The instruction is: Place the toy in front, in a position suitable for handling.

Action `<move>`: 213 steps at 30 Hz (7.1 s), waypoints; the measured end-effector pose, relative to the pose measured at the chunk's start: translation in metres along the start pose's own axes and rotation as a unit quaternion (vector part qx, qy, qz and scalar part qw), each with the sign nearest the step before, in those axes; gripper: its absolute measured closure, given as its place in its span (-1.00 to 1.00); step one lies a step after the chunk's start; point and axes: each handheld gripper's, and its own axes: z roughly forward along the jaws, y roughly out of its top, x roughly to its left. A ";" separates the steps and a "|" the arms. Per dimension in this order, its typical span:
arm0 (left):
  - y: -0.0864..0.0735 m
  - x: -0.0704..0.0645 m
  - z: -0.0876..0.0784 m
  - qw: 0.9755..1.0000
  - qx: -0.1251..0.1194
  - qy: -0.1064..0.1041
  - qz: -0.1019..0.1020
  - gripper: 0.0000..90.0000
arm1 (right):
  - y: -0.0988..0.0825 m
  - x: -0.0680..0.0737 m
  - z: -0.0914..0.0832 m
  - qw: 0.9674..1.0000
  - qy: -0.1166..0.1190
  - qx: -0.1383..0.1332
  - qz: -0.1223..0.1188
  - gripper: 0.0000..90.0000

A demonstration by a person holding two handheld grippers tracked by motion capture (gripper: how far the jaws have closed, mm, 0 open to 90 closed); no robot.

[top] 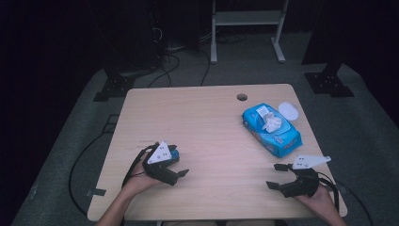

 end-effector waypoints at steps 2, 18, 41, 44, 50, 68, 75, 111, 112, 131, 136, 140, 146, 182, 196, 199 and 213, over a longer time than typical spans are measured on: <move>-0.003 0.006 -0.004 1.000 0.014 0.003 0.004 -0.91 | 0.001 0.001 0.003 1.000 0.002 0.006 -0.006 -0.54; -0.034 0.053 -0.027 0.996 0.088 0.023 -0.020 -0.89 | 0.002 0.002 0.013 1.000 0.017 0.021 -0.009 -0.54; -0.047 0.067 0.001 0.985 0.164 -0.028 -0.041 -0.68 | 0.002 0.002 0.011 0.999 0.019 0.021 -0.018 -0.55; -0.049 0.068 0.004 0.982 0.177 -0.033 -0.050 -0.68 | 0.003 0.002 0.010 1.000 0.018 0.016 -0.019 -0.55; -0.050 0.068 0.007 0.980 0.186 -0.036 -0.053 -0.64 | 0.003 0.002 0.010 0.999 0.020 0.019 -0.019 -0.55; -0.043 0.069 0.008 0.976 0.207 -0.037 -0.054 -0.43 | 0.004 0.004 0.013 0.999 0.022 0.023 -0.020 -0.53; -0.043 0.069 0.008 0.976 0.209 -0.037 -0.057 -0.43 | 0.004 0.004 0.014 0.999 0.024 0.024 -0.021 -0.53; -0.038 0.066 -0.001 0.979 0.201 -0.022 -0.028 -0.38 | 0.004 0.003 0.012 0.999 0.027 0.018 -0.019 -0.52; -0.038 0.066 -0.001 0.979 0.200 -0.023 -0.028 -0.38 | 0.004 0.003 0.012 0.999 0.027 0.018 -0.019 -0.52; -0.045 0.070 0.002 0.978 0.197 -0.030 -0.053 -0.38 | 0.004 0.004 0.010 0.999 0.026 0.015 -0.022 -0.52; -0.041 0.072 0.002 0.972 0.225 -0.036 -0.058 -0.38 | 0.004 0.004 0.009 0.999 0.026 0.013 -0.021 -0.52; -0.039 0.073 0.003 0.969 0.235 -0.042 -0.061 -0.39 | 0.004 0.004 0.008 0.999 0.026 0.012 -0.021 -0.51; -0.036 0.075 0.003 0.965 0.246 -0.061 -0.072 -0.52 | 0.004 0.002 0.008 0.999 0.026 0.013 -0.018 -0.51; -0.026 0.069 -0.004 0.972 0.232 -0.042 -0.023 -0.42 | 0.005 0.002 0.007 0.999 0.024 0.007 -0.019 -0.51; 0.031 0.034 0.018 0.981 0.175 -0.071 0.040 -0.42 | 0.006 0.001 0.006 1.000 0.023 0.006 -0.019 -0.51; 0.040 0.025 0.030 0.980 0.172 -0.084 0.054 -0.42 | 0.006 0.000 0.005 1.000 0.023 0.004 -0.019 -0.51; 0.059 -0.006 0.075 0.974 0.168 -0.120 0.094 -0.42 | 0.007 0.000 0.003 1.000 0.023 -0.003 -0.021 -0.51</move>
